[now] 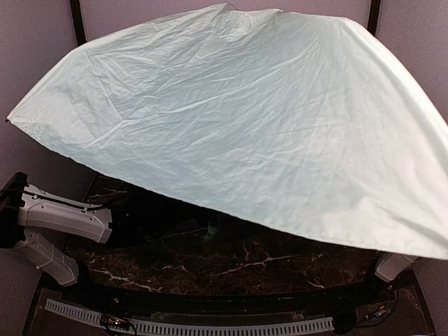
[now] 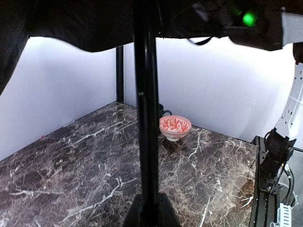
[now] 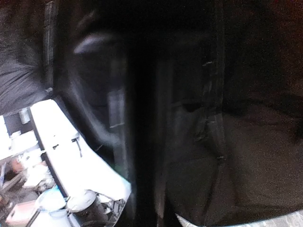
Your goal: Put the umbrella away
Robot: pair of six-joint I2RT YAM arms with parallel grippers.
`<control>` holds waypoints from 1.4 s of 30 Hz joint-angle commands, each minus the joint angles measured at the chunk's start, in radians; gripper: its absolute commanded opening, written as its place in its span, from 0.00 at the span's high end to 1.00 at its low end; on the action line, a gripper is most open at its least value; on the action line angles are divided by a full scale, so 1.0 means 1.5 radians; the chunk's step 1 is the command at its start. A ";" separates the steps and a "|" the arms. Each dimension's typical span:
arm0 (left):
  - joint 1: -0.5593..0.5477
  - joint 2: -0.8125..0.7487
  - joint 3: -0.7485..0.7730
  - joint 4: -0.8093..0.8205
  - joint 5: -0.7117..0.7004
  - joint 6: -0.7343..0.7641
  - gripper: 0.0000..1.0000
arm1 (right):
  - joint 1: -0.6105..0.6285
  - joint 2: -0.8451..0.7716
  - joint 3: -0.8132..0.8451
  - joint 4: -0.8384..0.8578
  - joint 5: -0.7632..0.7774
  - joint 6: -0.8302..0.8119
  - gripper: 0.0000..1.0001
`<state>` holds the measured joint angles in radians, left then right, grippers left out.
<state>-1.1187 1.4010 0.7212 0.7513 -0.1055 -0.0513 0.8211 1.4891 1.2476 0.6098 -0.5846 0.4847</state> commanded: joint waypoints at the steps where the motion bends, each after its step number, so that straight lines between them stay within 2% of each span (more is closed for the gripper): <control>1: -0.009 0.008 0.009 0.012 -0.088 -0.033 1.00 | 0.005 -0.026 -0.001 -0.027 0.167 -0.021 0.69; 3: -0.010 0.011 0.009 0.013 -0.143 -0.040 1.00 | 0.010 -0.034 -0.019 -0.027 0.236 -0.045 0.54; 6: -0.013 0.015 0.010 0.013 -0.198 -0.038 1.00 | 0.025 -0.045 -0.037 -0.027 0.361 -0.082 0.42; 12: -0.025 0.043 0.018 0.020 -0.284 -0.008 1.00 | 0.042 -0.052 -0.050 -0.002 0.544 -0.089 0.34; 18: -0.036 0.066 0.036 0.014 -0.313 0.007 1.00 | 0.049 -0.001 -0.007 0.030 0.558 -0.112 0.24; 23: -0.037 0.068 0.037 0.015 -0.323 0.009 1.00 | 0.053 0.027 0.020 0.041 0.574 -0.127 0.27; 26: -0.037 0.066 0.031 0.019 -0.319 0.011 1.00 | 0.050 0.033 0.019 0.048 0.601 -0.121 0.43; 28: -0.038 0.066 0.027 0.020 -0.317 0.011 1.00 | 0.048 0.031 0.015 0.060 0.602 -0.122 0.49; 32: -0.037 0.069 0.019 0.023 -0.316 0.008 1.00 | 0.046 0.036 0.035 0.035 0.598 -0.126 0.42; 38: -0.038 0.064 0.003 0.034 -0.313 0.004 1.00 | 0.038 0.029 0.041 0.027 0.608 -0.113 0.44; 40: -0.037 0.064 -0.001 0.036 -0.312 0.001 1.00 | 0.035 0.028 0.047 0.024 0.610 -0.111 0.48; 42: -0.037 0.065 -0.002 0.036 -0.308 0.000 1.00 | 0.033 0.028 0.053 0.022 0.610 -0.110 0.60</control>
<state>-1.1690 1.5230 0.7303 0.7174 -0.5644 -0.0460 0.8890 1.5414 1.2751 0.6014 0.2897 0.3161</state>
